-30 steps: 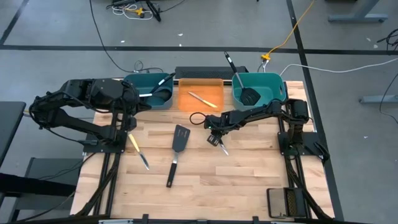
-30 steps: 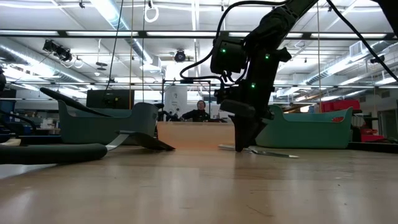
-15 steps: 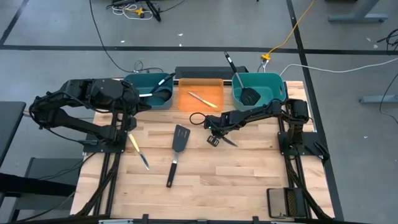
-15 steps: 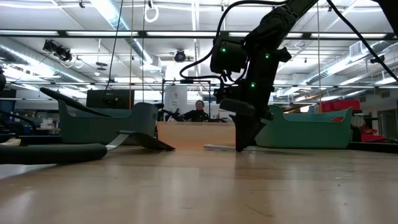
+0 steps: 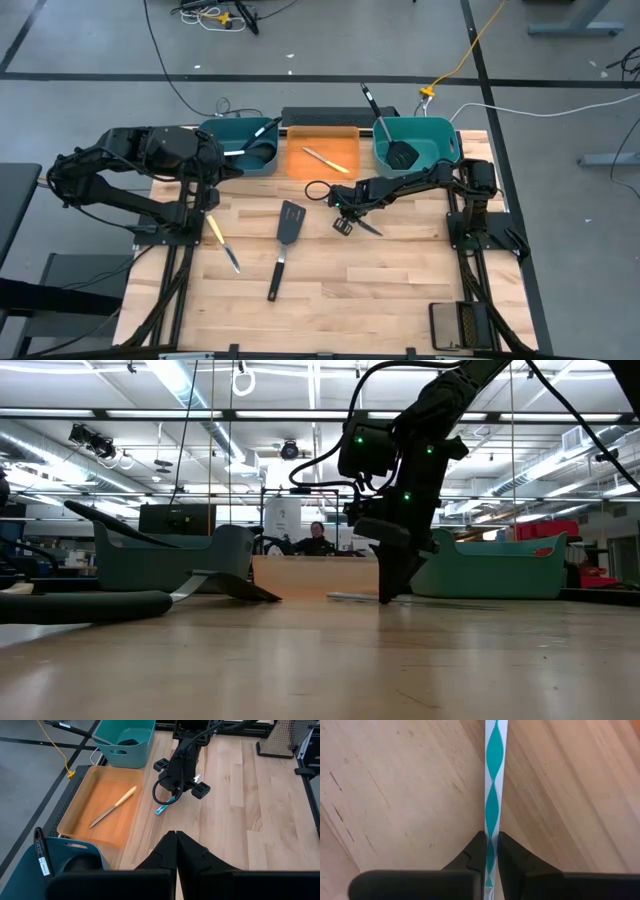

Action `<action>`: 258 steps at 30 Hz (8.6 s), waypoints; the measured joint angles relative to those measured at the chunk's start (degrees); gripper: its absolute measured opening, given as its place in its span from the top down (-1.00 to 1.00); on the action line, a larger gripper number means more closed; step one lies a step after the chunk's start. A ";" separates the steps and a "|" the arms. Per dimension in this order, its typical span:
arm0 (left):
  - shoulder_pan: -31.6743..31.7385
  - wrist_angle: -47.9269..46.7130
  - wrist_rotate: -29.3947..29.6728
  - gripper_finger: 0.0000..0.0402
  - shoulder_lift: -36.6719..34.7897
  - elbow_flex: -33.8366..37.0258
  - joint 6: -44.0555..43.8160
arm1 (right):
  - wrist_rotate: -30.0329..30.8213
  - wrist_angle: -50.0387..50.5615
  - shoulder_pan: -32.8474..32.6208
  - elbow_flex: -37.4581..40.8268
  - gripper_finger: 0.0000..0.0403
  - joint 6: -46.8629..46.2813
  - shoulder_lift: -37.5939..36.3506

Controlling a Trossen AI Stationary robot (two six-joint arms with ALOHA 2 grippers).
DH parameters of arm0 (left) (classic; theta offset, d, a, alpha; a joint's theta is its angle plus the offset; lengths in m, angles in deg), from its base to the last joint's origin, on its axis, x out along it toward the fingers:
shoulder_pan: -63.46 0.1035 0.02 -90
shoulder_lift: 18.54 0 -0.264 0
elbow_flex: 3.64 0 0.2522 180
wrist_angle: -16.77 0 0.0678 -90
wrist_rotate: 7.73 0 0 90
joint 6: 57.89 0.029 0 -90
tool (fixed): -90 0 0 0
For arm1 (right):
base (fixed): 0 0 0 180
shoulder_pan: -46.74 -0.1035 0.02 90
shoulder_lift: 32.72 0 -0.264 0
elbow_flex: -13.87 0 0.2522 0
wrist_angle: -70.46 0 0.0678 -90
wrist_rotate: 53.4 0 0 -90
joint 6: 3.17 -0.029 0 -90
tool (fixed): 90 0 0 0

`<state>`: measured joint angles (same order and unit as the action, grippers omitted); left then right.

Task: Pick & Place Kitchen Items
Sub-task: Put the white knife into the orange bin, then put the black spatula into the green bin

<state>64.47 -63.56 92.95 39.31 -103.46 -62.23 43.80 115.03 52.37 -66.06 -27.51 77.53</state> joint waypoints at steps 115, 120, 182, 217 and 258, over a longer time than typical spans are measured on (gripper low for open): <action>0.00 4.39 1.70 0.99 -15.28 0.00 2.45 | 0.90 6.12 11.76 -28.85 0.84 26.32 -19.17; 0.00 6.63 3.49 0.99 -15.28 0.00 1.77 | 0.72 6.56 13.25 -28.87 0.84 27.14 -18.52; 0.00 8.10 8.13 1.00 -14.40 0.02 1.79 | -5.32 -3.92 23.17 -28.81 0.84 28.47 12.53; -0.01 8.09 8.13 0.99 -14.40 0.02 1.56 | -5.14 -3.21 23.17 -28.81 0.84 28.26 12.55; 0.00 7.52 8.14 0.99 -14.43 0.00 1.10 | -5.09 -4.99 22.48 -28.83 0.60 26.53 7.23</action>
<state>64.47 -56.04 101.09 24.88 -103.46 -61.12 38.71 110.04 74.85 -94.89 -0.98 84.77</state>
